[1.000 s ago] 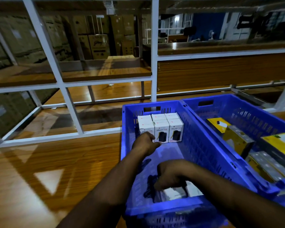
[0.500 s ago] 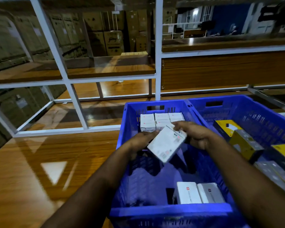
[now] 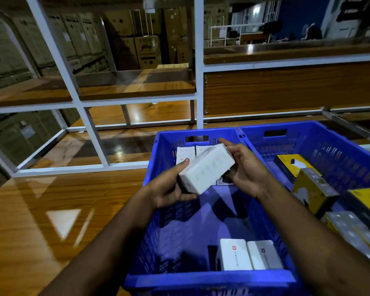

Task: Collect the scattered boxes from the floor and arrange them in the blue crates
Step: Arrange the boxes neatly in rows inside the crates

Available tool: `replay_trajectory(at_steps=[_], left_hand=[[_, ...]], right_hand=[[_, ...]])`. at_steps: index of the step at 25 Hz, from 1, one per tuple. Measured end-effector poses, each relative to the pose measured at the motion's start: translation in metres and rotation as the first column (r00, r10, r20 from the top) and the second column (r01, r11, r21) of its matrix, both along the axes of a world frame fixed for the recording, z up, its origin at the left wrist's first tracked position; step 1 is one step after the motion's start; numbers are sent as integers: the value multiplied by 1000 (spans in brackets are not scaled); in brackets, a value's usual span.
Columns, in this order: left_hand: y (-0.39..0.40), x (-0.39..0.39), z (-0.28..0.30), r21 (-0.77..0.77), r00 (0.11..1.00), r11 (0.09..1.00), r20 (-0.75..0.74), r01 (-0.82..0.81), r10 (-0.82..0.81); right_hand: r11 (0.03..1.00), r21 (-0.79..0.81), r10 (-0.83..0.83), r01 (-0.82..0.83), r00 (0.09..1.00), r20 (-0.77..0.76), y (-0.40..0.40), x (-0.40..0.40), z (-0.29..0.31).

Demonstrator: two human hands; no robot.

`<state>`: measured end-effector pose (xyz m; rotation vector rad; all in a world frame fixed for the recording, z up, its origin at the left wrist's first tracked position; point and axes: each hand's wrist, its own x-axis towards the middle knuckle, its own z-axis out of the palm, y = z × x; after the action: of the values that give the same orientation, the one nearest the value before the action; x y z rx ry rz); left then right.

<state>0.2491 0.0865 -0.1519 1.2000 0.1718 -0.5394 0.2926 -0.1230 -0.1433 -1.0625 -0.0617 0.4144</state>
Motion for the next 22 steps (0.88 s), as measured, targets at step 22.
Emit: replay_trajectory(at_steps=[22], left_hand=[[-45,0,-6,253,931,958,365,-133,33]], right_hand=[[923,-312,-211,224,975,74,11,-3,-6]])
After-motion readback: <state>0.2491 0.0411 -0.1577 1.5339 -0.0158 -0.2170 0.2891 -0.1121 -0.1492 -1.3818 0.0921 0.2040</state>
